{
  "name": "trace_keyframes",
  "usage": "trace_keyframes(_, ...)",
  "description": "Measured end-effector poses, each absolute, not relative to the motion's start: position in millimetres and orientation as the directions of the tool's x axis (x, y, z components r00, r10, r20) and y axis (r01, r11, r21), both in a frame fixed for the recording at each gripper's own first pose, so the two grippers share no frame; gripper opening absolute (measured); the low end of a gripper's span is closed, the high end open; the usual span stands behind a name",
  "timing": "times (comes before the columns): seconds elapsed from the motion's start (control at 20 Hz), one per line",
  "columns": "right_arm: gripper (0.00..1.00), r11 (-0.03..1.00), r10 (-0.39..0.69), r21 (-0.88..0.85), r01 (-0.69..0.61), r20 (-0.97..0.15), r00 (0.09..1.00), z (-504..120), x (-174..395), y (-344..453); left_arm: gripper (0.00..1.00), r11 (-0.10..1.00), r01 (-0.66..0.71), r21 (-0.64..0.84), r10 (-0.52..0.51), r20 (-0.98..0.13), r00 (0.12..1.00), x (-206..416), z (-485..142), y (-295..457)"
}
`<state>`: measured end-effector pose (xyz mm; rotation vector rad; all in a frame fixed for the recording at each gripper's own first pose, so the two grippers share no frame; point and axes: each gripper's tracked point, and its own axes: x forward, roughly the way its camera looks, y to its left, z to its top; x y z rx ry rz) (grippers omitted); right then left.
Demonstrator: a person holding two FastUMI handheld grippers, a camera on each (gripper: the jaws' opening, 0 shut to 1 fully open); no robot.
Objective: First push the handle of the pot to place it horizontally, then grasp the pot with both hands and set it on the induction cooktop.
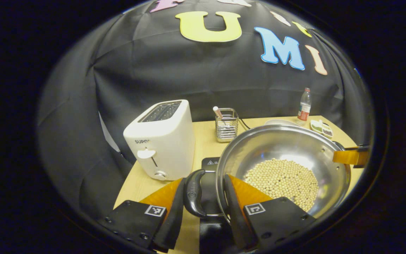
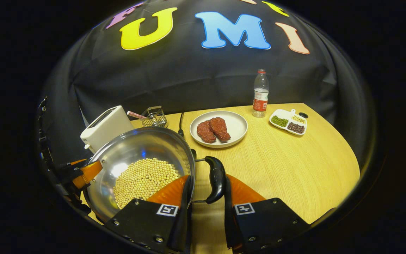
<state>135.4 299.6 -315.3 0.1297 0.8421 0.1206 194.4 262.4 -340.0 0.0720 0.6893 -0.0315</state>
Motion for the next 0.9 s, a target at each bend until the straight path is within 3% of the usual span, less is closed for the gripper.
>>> trace_keyframes(0.05, 0.44, 0.984, 0.161, 0.168, -0.052, -0.738, 0.656, -316.4, 135.3, 301.5, 0.63, 0.997, 0.055, 0.058, -0.006, -0.635, 0.773, 196.4, -339.2, 264.1)
trace_keyframes(0.1, 0.44, 0.984, 0.164, 0.173, -0.052, -0.735, 0.658, -316.9, 137.5, 303.4, 0.71, 0.997, 0.054, 0.057, -0.006, -0.634, 0.774, 198.3, -338.9, 267.0)
trace_keyframes(0.15, 0.44, 0.983, 0.166, 0.173, -0.056, -0.733, 0.66, -316.6, 138.7, 303.8, 0.68, 0.997, 0.05, 0.055, -0.004, -0.635, 0.773, 198.5, -338.6, 268.9)
trace_keyframes(0.2, 0.45, 0.983, 0.173, 0.174, -0.065, -0.729, 0.662, -317.0, 137.8, 306.2, 0.73, 0.998, 0.046, 0.054, -0.001, -0.632, 0.775, 198.2, -339.8, 269.3)
trace_keyframes(0.3, 0.51, 0.979, 0.196, 0.175, -0.099, -0.717, 0.668, -311.0, 138.5, 308.7, 0.72, 0.995, 0.04, 0.087, 0.021, -0.6, 0.799, 204.5, -333.5, 274.2)
trace_keyframes(0.4, 1.0, 0.986, 0.165, 0.142, -0.092, -0.687, 0.707, -297.9, 142.2, 296.4, 1.0, 0.993, 0.018, 0.114, 0.049, -0.555, 0.831, 205.7, -314.0, 278.7)
trace_keyframes(0.45, 0.96, 0.987, 0.156, 0.135, -0.088, -0.662, 0.733, -288.4, 144.2, 291.7, 1.0, 0.992, 0.014, 0.125, 0.055, -0.53, 0.846, 207.0, -302.8, 279.2)
trace_keyframes(0.9, 0.98, 0.994, 0.111, 0.055, -0.097, -0.434, 0.894, -186.8, 138.0, 200.6, 0.98, 0.99, 0.03, 0.137, 0.013, -0.306, 0.952, 193.6, -180.1, 205.1)
